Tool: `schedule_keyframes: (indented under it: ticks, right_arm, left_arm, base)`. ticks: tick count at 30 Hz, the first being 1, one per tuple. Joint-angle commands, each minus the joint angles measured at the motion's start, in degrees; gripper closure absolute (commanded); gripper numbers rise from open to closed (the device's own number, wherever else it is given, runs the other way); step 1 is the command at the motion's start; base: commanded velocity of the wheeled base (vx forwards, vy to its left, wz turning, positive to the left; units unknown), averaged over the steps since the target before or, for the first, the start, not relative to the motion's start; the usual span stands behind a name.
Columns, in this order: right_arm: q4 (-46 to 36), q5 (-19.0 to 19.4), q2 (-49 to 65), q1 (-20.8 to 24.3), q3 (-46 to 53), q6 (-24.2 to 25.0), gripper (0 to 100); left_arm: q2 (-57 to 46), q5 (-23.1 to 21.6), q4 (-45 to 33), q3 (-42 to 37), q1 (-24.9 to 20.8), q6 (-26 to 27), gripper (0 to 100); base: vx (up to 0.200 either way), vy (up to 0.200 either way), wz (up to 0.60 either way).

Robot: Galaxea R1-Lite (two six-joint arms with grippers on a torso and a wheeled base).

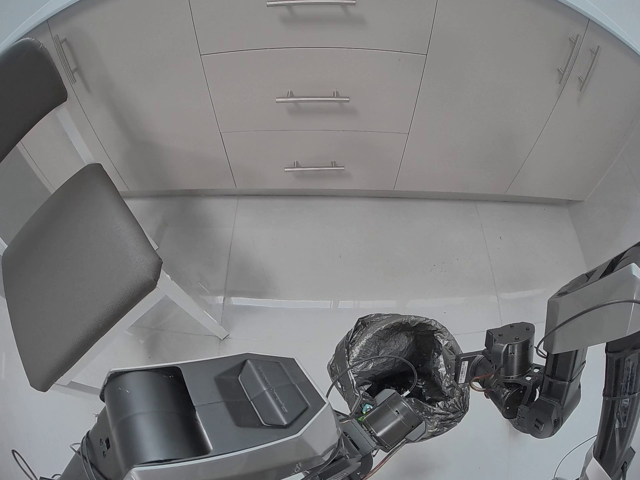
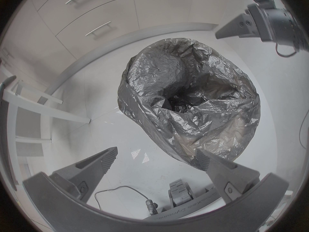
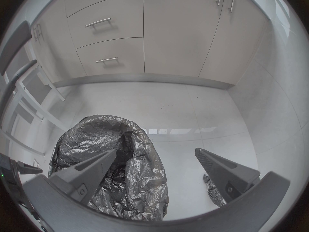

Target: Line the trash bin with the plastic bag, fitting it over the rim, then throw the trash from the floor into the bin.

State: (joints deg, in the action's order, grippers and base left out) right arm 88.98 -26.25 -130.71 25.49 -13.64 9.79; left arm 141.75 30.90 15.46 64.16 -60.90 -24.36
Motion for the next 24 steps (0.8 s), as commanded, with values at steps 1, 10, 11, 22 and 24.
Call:
schedule_keyframes:
  ticks: [1, 10, 11, 22, 24]
  right_arm:
    - [1.02, 0.49, -0.69, 0.0, -0.07, 0.67, 0]
    - [1.02, 0.76, -0.6, 0.0, 0.11, 0.85, 0]
    - [1.02, 0.85, -0.6, 0.0, 0.11, 0.85, 0]
    - [1.02, 1.9, -0.43, -0.09, 0.28, 2.08, 0]
    - [1.02, 1.9, -0.43, -0.09, 0.28, 2.16, 0]
  left_arm:
    - [0.19, -0.84, -0.08, -0.09, 0.08, 1.33, 0]
    - [0.1, -3.66, -1.48, 0.26, 0.87, 8.54, 0]
    - [0.1, -4.1, -2.01, 0.44, 0.96, 9.15, 0]
    - [0.45, -10.69, -12.65, 4.92, 2.19, 10.12, 0]
    - [0.45, -10.69, -12.73, 4.92, 2.19, 10.12, 0]
  base:
    - [0.0, 0.0, 0.0]
    - [0.0, 0.0, 0.0]
    - [0.0, 0.0, 0.0]
    - [0.0, 0.0, 0.0]
    - [0.0, 0.0, 0.0]
